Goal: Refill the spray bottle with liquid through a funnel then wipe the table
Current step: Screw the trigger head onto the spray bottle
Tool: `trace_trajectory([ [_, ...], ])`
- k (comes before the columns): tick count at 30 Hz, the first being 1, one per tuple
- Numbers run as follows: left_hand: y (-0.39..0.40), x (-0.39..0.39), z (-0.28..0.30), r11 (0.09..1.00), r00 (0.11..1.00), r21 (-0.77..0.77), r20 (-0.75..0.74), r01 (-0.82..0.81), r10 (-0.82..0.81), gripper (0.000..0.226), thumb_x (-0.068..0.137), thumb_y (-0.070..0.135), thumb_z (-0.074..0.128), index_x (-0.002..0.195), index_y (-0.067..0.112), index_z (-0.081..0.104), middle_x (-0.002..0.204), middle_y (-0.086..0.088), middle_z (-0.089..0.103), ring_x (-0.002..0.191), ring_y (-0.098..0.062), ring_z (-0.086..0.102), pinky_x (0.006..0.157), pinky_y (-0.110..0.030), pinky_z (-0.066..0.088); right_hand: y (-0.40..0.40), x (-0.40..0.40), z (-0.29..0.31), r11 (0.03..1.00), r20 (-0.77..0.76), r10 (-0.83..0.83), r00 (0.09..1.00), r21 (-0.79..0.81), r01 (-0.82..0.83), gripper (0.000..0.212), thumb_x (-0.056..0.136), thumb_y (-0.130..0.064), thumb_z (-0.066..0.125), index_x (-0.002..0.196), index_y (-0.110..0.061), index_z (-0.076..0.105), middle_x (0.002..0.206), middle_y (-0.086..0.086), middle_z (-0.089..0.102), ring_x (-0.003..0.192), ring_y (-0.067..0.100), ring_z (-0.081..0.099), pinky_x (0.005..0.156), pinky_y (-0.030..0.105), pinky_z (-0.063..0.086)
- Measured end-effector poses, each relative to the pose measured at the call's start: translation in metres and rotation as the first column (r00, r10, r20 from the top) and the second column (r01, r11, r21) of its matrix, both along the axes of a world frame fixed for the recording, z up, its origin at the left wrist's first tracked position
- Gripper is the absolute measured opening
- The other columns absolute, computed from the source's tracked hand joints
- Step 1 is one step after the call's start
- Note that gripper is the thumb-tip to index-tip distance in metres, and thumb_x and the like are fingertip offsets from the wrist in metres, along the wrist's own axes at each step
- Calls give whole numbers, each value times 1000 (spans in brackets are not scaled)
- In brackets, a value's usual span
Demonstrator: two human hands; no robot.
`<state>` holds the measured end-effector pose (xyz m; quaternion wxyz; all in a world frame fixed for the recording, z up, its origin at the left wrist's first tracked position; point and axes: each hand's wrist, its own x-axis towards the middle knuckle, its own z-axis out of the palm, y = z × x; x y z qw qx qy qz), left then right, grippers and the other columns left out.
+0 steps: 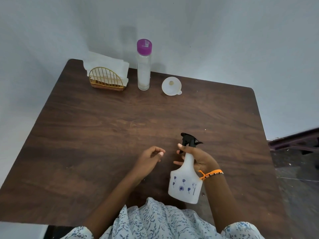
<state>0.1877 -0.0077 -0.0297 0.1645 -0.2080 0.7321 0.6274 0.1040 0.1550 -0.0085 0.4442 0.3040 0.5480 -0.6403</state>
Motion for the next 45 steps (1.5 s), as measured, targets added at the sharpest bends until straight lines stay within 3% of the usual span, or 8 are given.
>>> trace_trajectory([
  [4,-2,1,0,1000,1000,12,-9,-15,15,15,94,18,49,95,26,61,95,2,63,84,-8,59,76,-19,45,11,1,-2,989,-31,-98,995,-116,94,28,83,-8,60,110,-3,53,102,15,59,111,28,51,58,43,58],
  [8,-1,2,0,1000,1000,14,-10,10,-10,14,94,17,48,98,23,60,93,3,61,84,-9,58,74,-17,44,14,5,5,986,-67,-33,997,-164,22,15,81,-6,62,94,-3,58,88,14,60,95,25,60,64,44,59],
  [15,0,2,2,999,1000,21,0,26,-26,14,94,19,48,98,24,61,91,4,61,85,-9,58,76,-18,44,10,7,5,994,-157,102,982,43,-97,53,80,-19,69,126,-4,46,105,14,55,104,27,57,72,50,56],
  [21,4,1,4,999,999,-4,1,49,-49,13,94,20,48,99,24,60,91,8,60,86,-10,59,72,-16,44,6,5,0,999,-88,43,995,8,-43,46,83,-39,61,105,1,55,97,16,56,98,28,59,75,52,55],
  [27,1,1,4,1000,1000,12,-3,18,-18,13,94,19,49,98,24,60,90,5,61,85,-10,58,77,-22,47,-2,-3,-7,997,-95,-10,995,77,18,32,79,-30,69,92,-6,55,75,5,51,64,14,53,65,41,59],
  [33,1,0,5,1000,1000,11,18,14,-14,14,94,19,48,100,22,61,92,6,61,89,-11,58,81,-22,46,7,-13,-5,994,-46,-65,997,-86,61,28,73,-23,72,90,-5,58,80,10,59,84,21,62,66,43,58],
  [37,2,-1,6,1000,999,16,28,16,-17,14,94,19,48,100,24,60,94,5,62,88,-9,58,80,-21,46,-2,-14,-8,992,-25,-123,992,36,123,20,80,-21,69,85,-5,58,67,6,53,63,16,54,64,41,60],
  [45,1,-1,7,1000,999,6,40,21,-21,15,94,21,47,103,23,60,96,5,62,91,-12,59,81,-23,46,-4,-14,-6,995,-6,-92,996,27,93,22,80,-20,69,90,-3,57,74,8,55,69,17,57,61,45,59],
])
